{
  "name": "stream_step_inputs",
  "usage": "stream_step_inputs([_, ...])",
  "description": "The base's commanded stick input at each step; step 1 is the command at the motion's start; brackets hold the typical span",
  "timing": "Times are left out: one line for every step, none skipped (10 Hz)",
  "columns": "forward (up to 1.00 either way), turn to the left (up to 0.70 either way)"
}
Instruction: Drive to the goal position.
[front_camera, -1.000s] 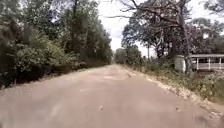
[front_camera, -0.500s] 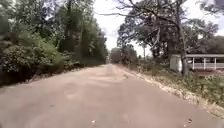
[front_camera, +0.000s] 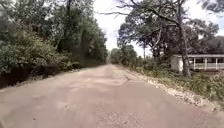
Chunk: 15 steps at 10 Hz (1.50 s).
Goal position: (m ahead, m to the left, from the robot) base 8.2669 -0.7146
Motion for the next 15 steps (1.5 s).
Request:
stream_step_inputs([0.7,0.0])
stream_step_inputs([0.7,0.0])
stream_step_inputs([0.7,0.0])
stream_step_inputs([0.7,0.0])
stream_step_inputs([0.7,0.0])
stream_step_inputs([0.7,0.0])
stream_step_inputs([0.7,0.0])
stream_step_inputs([0.7,0.0])
stream_step_inputs([0.7,0.0])
stream_step_inputs([0.7,0.0])
stream_step_inputs([0.7,0.0])
stream_step_inputs([0.7,0.0])
stream_step_inputs([0.7,0.0])
stream_step_inputs([0.7,0.0])
stream_step_inputs([0.7,0.0])
